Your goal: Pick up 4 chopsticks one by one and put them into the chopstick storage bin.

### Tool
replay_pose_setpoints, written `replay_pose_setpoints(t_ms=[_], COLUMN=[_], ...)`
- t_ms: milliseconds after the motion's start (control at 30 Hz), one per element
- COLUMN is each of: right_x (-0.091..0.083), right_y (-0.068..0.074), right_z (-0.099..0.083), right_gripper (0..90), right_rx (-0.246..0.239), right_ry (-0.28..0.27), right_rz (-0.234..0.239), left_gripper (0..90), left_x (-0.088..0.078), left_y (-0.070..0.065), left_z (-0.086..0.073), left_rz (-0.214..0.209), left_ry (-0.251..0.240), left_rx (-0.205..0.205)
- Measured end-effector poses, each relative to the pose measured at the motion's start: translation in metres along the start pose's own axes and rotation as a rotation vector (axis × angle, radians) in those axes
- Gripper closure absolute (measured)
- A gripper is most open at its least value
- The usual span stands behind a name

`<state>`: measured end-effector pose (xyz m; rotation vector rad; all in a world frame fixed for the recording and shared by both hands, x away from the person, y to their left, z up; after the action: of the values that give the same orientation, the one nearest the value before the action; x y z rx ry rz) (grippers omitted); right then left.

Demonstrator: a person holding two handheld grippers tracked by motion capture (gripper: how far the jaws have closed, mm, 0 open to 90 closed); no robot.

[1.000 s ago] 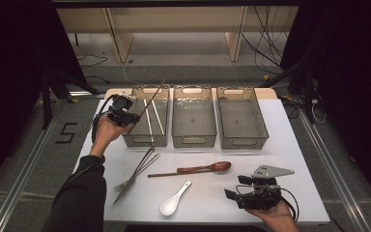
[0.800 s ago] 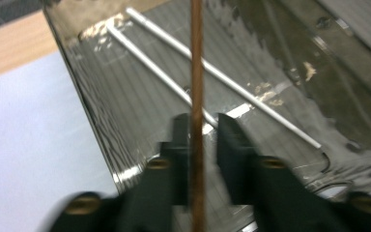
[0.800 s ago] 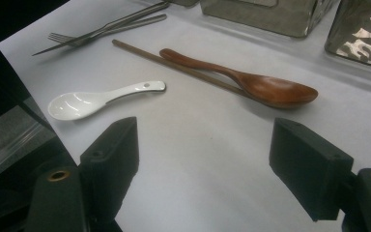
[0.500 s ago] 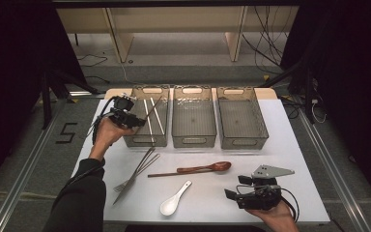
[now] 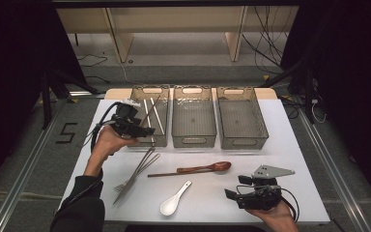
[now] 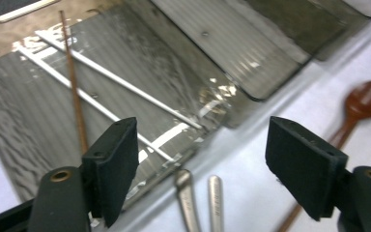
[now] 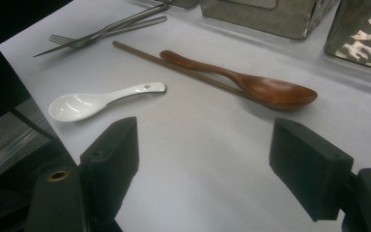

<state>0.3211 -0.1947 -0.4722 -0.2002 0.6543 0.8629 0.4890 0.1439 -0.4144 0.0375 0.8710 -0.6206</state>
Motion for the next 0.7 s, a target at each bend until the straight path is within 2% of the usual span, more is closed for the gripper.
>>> replay_pose_setpoints(t_ms=[200, 300, 367, 700], right_x=[0.000, 0.000, 0.000, -0.001], right_y=[0.000, 0.001, 0.001, 0.002], right_z=[0.001, 0.001, 0.001, 0.001], right_gripper=[26.8, 26.8, 26.8, 26.8], right_rx=[0.000, -0.005, -0.008, -0.008], right_ry=[-0.006, -0.010, -0.016, -0.021], right_rz=[-0.004, -0.005, -0.005, -0.005], left_gripper=[23.4, 22.4, 22.4, 21.4], left_x=[-0.005, -0.002, -0.001, 0.010], left_y=[-0.027, -0.035, -0.040, -0.054], left_z=[-0.019, -0.026, -0.030, -0.053], left_rz=[-0.047, -0.035, -0.047, -0.031], left_ry=[0.004, 0.037, 0.050, 0.162], left_rx=[0.059, 0.098, 0.112, 0.185])
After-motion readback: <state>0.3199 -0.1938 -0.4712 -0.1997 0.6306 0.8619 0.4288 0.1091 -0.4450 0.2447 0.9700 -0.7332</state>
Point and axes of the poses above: each handheld gripper's, and its own axes: x roughly forward along the jaws, z roughly out of its top, y roughly to its left, the point moved 6 cm from there along x, roughly forward along the jaws, and after that the axes turned 10 degrees about -x, right-handed, at the moved point
